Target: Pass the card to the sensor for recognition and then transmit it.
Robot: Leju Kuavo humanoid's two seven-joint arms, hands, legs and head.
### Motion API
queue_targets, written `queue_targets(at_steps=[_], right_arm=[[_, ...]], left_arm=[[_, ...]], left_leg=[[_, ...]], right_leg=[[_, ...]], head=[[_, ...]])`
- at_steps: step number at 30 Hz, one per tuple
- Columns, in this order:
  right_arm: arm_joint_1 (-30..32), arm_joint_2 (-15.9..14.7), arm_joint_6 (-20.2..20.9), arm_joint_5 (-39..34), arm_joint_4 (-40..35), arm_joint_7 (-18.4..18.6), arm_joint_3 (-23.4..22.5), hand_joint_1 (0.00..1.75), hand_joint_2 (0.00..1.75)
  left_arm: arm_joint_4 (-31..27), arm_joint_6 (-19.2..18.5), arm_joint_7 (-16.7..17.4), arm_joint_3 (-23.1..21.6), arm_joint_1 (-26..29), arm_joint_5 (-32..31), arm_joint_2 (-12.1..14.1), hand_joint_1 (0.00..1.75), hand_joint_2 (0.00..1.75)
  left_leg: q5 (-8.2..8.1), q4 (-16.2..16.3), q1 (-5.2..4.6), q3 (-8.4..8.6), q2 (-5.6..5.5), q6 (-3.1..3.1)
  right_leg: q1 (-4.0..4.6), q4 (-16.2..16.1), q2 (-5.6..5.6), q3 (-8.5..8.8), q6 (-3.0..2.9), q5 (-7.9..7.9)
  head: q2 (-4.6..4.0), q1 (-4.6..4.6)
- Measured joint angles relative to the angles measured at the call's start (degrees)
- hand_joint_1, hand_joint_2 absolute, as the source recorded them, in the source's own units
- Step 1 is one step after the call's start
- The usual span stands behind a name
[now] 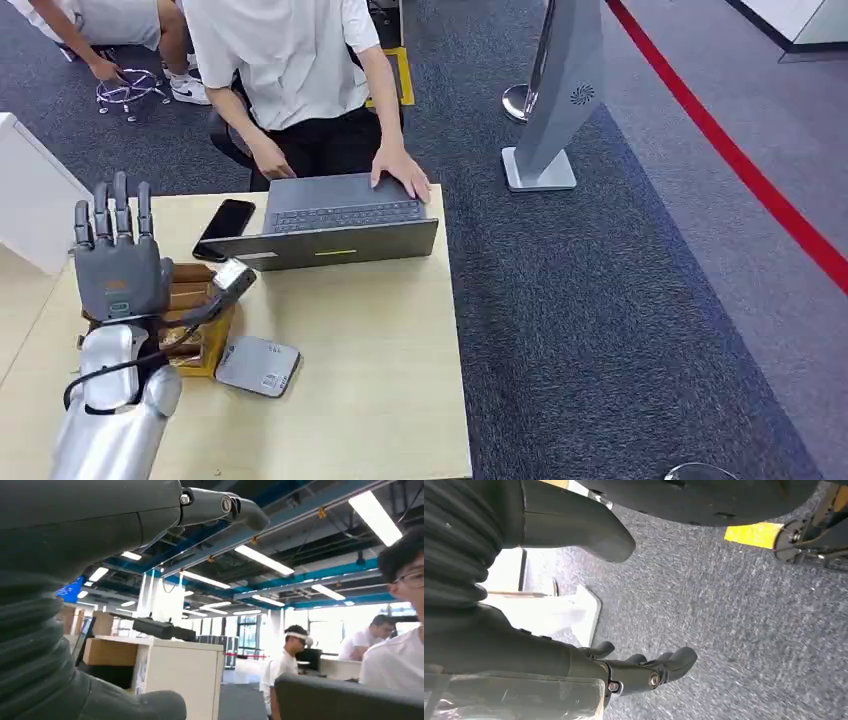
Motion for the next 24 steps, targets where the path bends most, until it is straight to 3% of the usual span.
queue_targets(at_steps=[3, 9, 17, 24], right_arm=[[0.1, 0.19, -0.59, -0.52, 0.0, 0.15, -1.09, 0.0, 1.75], [0.17, 0.52, -0.83, -0.74, 0.0, 0.15, -2.6, 0.0, 1.75], [0.32, 0.81, -1.62, -1.36, 0.0, 0.15, -4.06, 0.0, 1.75], [0.36, 1.07, -1.79, -1.88, 0.0, 0.04, -5.64, 0.0, 1.75]], left_arm=[[-7.21, 0.2, 0.22, -2.03, 5.6, -0.65, 0.83, 0.0, 1.75], [-14.9, 0.79, 0.39, -4.04, 12.39, -1.09, 2.1, 0.0, 1.75], [-21.17, 1.46, 0.11, -4.81, 19.68, -1.75, 3.54, 0.0, 1.75], [-25.12, -0.81, 2.18, -4.83, 27.78, -1.49, 5.83, 0.0, 1.75]], left_leg=[[-0.02, 0.0, 0.0, 0.0, 0.03, 0.01], [-0.01, -0.01, 0.01, 0.03, 0.04, 0.0], [-0.02, -0.01, 0.01, 0.02, 0.03, 0.01], [-0.05, -0.02, 0.01, 0.0, 0.03, 0.03]], right_leg=[[0.0, -0.01, 0.03, -0.04, 0.0, 0.0], [0.01, 0.0, 0.03, -0.03, -0.01, 0.01], [0.0, 0.0, 0.03, -0.02, -0.01, 0.0], [0.0, -0.01, 0.02, -0.04, 0.05, -0.08]], head=[[0.0, -0.02], [0.0, -0.07], [0.0, -0.07], [0.0, -0.06]])
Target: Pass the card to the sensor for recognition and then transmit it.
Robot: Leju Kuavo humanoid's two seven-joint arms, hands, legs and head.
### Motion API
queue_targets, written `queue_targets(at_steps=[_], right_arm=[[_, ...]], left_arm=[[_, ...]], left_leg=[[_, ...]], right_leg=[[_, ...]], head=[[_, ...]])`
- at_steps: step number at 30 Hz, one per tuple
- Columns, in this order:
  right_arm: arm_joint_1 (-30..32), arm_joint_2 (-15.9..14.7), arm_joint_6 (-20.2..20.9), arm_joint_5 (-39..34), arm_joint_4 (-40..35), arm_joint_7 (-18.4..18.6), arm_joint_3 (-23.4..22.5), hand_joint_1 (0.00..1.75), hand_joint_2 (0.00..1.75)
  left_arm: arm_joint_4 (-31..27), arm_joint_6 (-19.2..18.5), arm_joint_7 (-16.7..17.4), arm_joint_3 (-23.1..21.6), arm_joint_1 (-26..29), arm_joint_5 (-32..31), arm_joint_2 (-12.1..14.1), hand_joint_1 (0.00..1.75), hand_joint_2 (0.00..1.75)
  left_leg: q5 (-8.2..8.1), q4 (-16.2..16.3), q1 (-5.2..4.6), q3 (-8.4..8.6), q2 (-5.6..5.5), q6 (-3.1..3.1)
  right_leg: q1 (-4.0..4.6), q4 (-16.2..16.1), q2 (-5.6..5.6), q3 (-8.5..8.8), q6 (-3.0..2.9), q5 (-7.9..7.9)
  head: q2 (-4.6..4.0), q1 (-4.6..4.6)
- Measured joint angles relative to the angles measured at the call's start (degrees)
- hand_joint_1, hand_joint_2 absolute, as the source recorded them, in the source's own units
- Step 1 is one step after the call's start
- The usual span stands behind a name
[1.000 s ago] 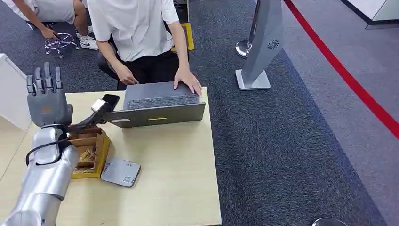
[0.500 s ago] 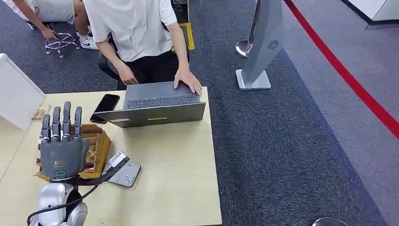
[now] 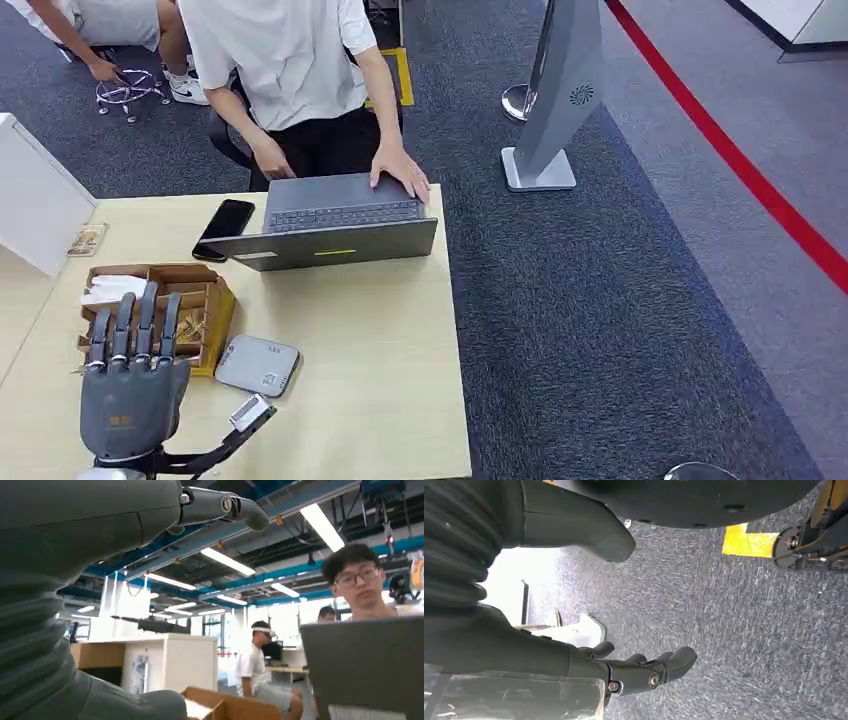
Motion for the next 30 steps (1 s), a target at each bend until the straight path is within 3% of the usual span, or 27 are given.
queue_targets(at_steps=[7, 15, 30], right_arm=[[0.01, 0.02, 0.0, 0.26, 0.0, -0.07, -1.22, 0.0, 1.75], [0.01, 0.04, 0.02, 1.29, 0.0, 0.0, -1.55, 0.0, 1.75], [-0.04, 0.04, 0.28, 3.23, 0.0, 0.33, -1.97, 0.0, 1.75]], left_arm=[[-0.77, -3.98, 3.96, 0.07, 5.21, 3.31, 1.93, 0.0, 1.75], [-0.07, -5.05, 3.83, 0.92, 6.13, 6.58, 2.23, 0.0, 1.75], [8.04, -6.56, 2.72, 6.18, 2.71, 7.89, -1.52, 0.0, 1.75]], left_leg=[[0.0, 0.0, 0.0, 0.0, -0.02, 0.0], [0.0, 0.0, 0.0, 0.01, -0.03, 0.01], [0.0, 0.0, 0.0, 0.01, -0.03, 0.01]], right_leg=[[0.0, 0.0, -0.02, 0.03, 0.02, -0.01], [0.0, 0.0, -0.03, 0.03, 0.02, -0.01], [0.0, 0.0, -0.02, 0.04, 0.02, 0.0]], head=[[0.0, 0.0], [0.0, 0.0], [0.0, 0.0]])
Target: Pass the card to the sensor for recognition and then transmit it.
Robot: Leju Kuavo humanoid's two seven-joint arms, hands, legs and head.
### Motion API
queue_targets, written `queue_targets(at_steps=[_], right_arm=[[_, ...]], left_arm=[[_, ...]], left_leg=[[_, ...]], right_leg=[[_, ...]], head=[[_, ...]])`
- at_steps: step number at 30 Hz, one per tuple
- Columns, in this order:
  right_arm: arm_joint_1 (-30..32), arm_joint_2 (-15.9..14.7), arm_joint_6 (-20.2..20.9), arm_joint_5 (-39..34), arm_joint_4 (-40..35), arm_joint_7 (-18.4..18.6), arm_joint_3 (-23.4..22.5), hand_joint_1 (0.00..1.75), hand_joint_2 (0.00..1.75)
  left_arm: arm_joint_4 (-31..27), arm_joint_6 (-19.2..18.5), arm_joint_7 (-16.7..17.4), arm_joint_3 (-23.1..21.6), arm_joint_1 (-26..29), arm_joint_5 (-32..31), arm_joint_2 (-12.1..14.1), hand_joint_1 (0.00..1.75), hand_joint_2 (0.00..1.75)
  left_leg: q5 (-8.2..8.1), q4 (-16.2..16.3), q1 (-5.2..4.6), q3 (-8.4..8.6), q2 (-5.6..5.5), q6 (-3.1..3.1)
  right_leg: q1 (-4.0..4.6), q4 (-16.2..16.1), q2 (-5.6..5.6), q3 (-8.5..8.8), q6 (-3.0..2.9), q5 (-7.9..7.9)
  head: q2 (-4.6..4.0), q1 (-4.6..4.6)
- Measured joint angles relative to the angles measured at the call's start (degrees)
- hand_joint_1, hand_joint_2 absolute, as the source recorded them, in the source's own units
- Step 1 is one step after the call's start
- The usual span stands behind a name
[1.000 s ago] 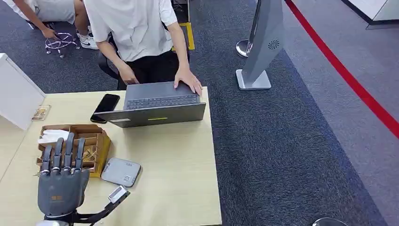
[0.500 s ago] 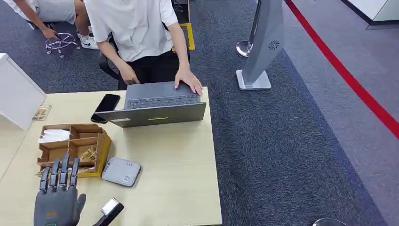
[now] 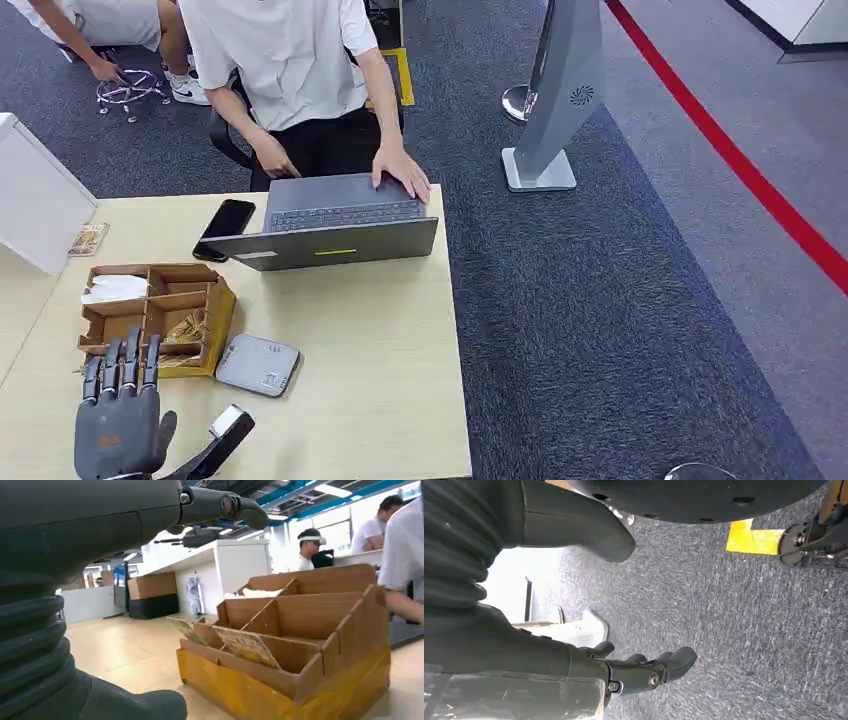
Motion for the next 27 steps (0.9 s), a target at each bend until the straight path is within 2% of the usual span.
queue_targets(at_steps=[9, 13, 19, 27], right_arm=[[-0.04, 0.0, 0.94, 1.14, -0.02, 0.61, -0.02, 0.0, 1.75], [-0.03, 0.0, 1.01, 1.4, -0.02, 0.85, -0.02, 0.0, 1.75], [-0.03, 0.0, 1.01, 2.08, -0.02, 0.92, -0.02, 0.0, 1.75], [-0.07, 0.0, 1.47, 3.37, -0.15, 1.03, -0.02, 0.0, 1.75]], left_arm=[[5.9, 0.74, -0.72, 4.0, -2.13, -0.3, -3.32, 0.0, 1.75], [8.55, 2.2, -1.27, 5.05, -2.98, -0.57, -4.76, 0.0, 1.75], [10.5, 3.0, -1.42, 5.99, -3.86, -0.94, -5.86, 0.0, 1.75], [13.45, 9.01, -3.85, 7.17, -5.89, -3.52, -7.98, 0.0, 1.75]], left_leg=[[0.0, 0.0, 0.0, 0.0, 0.0, 0.0], [0.0, 0.0, 0.0, 0.0, 0.0, 0.0], [0.0, 0.0, 0.0, 0.0, 0.0, 0.0], [0.0, 0.0, -0.01, 0.0, 0.0, 0.0]], right_leg=[[0.0, 0.0, 0.0, 0.02, 0.01, 0.0], [0.0, 0.0, 0.0, 0.01, 0.01, 0.01], [0.0, 0.0, 0.0, 0.0, 0.0, 0.01], [0.0, 0.0, 0.0, 0.02, 0.01, 0.01]], head=[[0.0, 0.02], [0.0, 0.02], [0.0, 0.0], [0.0, 0.0]])
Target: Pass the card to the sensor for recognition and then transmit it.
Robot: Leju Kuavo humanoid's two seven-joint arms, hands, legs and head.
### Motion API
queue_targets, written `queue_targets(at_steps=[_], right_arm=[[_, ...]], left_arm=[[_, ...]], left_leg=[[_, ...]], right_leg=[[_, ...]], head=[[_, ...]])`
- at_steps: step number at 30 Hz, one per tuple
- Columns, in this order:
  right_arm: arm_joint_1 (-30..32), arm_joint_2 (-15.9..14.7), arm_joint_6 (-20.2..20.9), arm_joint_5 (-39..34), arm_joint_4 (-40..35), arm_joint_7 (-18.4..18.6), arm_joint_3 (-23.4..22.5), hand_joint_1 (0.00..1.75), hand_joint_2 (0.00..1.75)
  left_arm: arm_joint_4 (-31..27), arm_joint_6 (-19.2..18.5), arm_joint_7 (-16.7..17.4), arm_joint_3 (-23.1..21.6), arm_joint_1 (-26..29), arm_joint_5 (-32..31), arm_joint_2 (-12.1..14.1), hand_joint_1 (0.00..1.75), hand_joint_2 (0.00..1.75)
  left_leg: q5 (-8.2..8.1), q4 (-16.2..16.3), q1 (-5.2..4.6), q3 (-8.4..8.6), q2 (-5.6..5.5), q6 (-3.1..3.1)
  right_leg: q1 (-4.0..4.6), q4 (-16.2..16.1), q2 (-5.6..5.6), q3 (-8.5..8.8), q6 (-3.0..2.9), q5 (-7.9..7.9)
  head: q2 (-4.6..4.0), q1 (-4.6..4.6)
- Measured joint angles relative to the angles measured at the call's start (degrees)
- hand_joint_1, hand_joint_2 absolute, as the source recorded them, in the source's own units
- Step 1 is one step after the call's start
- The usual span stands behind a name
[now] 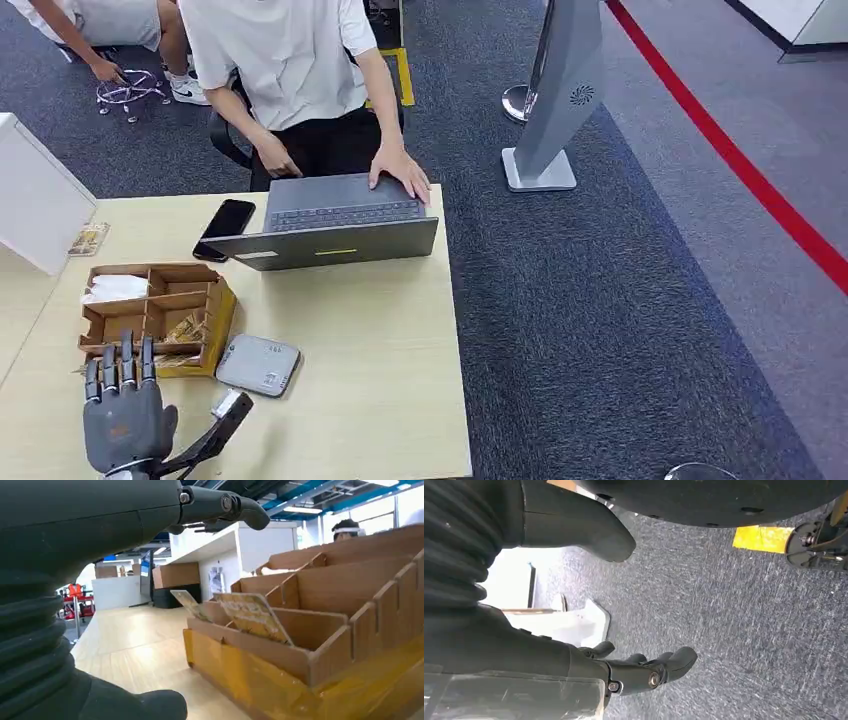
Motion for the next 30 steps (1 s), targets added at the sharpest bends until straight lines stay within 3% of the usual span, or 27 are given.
queue_targets(at_steps=[13, 30], right_arm=[[-0.16, 0.0, 0.68, 1.86, -0.02, 0.0, 0.0, 0.0, 1.75], [-0.34, -0.02, 1.55, 3.93, -0.06, 0.0, 0.0, 0.0, 1.75]], left_arm=[[1.71, 1.83, -0.94, 0.35, -2.27, 0.2, -1.31, 0.0, 1.75], [10.58, 2.71, -1.73, 7.13, -8.54, 2.62, -0.65, 0.0, 1.75]], left_leg=[[0.0, 0.0, 0.0, 0.0, -0.01, 0.0], [0.0, 0.0, 0.0, 0.0, -0.01, 0.0]], right_leg=[[0.0, 0.0, 0.0, 0.0, 0.0, 0.0], [0.0, 0.01, 0.0, 0.0, -0.02, 0.01]], head=[[0.0, 0.02], [0.0, 0.0]])
